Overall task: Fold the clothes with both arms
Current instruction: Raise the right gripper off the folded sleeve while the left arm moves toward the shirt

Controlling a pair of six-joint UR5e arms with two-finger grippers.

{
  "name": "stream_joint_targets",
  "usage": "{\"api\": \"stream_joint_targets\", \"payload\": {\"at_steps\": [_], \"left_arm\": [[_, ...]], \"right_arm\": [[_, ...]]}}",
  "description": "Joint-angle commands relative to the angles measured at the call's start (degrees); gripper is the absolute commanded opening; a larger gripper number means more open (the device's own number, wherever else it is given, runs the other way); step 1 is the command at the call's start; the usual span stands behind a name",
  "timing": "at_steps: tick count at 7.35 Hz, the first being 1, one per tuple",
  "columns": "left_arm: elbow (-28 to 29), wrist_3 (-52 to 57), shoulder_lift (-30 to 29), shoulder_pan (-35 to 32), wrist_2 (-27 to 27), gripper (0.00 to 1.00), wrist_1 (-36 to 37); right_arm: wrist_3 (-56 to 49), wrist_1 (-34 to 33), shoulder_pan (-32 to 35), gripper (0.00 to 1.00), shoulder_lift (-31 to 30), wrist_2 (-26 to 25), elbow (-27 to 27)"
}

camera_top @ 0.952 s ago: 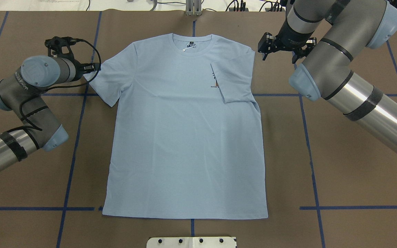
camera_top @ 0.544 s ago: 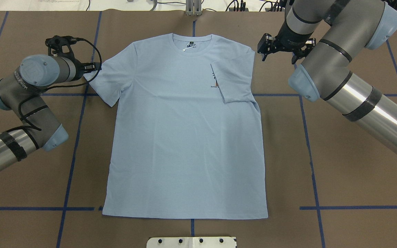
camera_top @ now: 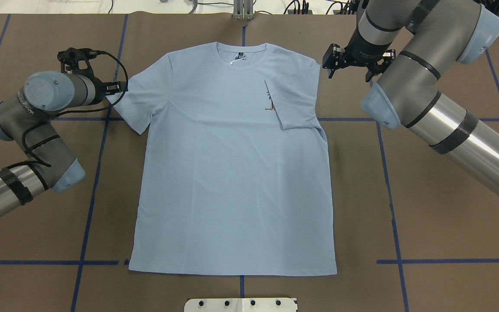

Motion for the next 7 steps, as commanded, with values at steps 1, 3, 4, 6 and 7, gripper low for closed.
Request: {"api": "stream_joint_targets", "payload": {"at_steps": [1, 3, 4, 6, 7], "left_arm": [[0.08, -0.01, 0.03, 0.09, -0.01, 0.87, -0.07], [0.25, -0.01, 0.03, 0.18, -0.01, 0.81, -0.07], [0.25, -0.1, 0.03, 0.27, -0.01, 0.81, -0.07], [0.16, -0.19, 0.03, 0.36, -0.01, 0.69, -0.07], [0.16, -0.1, 0.03, 0.36, -0.1, 0.56, -0.07]], "right_arm": [[0.0, 0.07, -0.06, 1.0, 0.01, 0.0, 0.0], [0.0, 0.07, -0.15, 1.0, 0.01, 0.0, 0.0], [0.0, 0.07, -0.15, 1.0, 0.01, 0.0, 0.0], [0.0, 0.07, -0.06, 1.0, 0.01, 0.0, 0.0], [0.0, 0.07, -0.06, 1.0, 0.01, 0.0, 0.0]]}}
